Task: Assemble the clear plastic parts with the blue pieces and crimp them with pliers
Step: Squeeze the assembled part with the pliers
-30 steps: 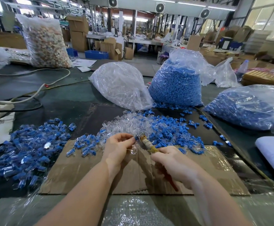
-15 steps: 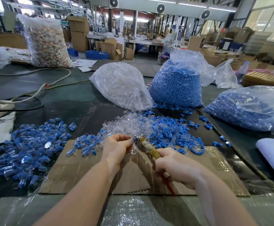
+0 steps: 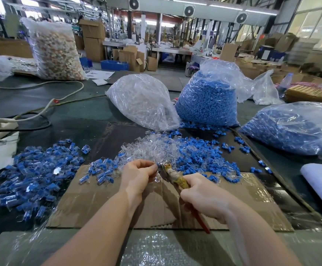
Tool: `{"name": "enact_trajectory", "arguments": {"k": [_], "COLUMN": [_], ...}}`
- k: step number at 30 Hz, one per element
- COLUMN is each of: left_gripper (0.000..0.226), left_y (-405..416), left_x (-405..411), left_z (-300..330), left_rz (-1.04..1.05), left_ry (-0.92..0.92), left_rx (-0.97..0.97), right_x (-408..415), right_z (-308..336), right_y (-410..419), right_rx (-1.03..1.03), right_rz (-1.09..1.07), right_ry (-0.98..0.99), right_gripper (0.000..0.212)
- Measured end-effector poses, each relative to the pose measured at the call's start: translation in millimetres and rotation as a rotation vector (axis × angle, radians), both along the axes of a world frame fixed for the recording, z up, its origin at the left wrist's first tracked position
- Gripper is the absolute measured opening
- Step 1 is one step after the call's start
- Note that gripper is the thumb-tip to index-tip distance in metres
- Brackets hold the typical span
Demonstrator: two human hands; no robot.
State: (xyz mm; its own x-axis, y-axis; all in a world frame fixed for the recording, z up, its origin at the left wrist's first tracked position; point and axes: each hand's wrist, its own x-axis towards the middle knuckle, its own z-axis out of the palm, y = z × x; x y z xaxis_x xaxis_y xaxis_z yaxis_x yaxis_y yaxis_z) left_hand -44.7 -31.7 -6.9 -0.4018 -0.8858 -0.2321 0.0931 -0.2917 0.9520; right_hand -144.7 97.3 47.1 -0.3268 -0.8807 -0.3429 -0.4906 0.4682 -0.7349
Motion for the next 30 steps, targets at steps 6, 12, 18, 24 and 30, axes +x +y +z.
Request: {"name": "enact_trajectory", "arguments": {"k": [6,12,18,24,30], "left_gripper": [0.01,0.012,0.015,0.02,0.012], "left_y": [-2,-16,-42,-47,-25], "left_x": [0,22,67,75,42], "left_z": [-6,-6,-9,-14,-13], "left_rz": [0.054,0.24,0.415,0.409,0.282], "left_ry": [-0.009,-0.29,-0.903,-1.076,-0.696], "left_rx": [-0.042,-0.393,-0.8,-0.809,-0.927], "right_x": [3,-6,-28,-41,-46], "right_z": [-8,-20,-32,-40,-46], "right_y": [-3,-6,-1,3,8], "right_rx": [-0.061,-0.153,-0.075,0.009,0.07], "right_rz": [-0.012,-0.228,-0.331,-0.419,-0.454], "right_ry": [0.001,-0.073,0.464,0.65,0.763], "right_gripper": [0.017,0.04,0.064,0.059,0.06]}}
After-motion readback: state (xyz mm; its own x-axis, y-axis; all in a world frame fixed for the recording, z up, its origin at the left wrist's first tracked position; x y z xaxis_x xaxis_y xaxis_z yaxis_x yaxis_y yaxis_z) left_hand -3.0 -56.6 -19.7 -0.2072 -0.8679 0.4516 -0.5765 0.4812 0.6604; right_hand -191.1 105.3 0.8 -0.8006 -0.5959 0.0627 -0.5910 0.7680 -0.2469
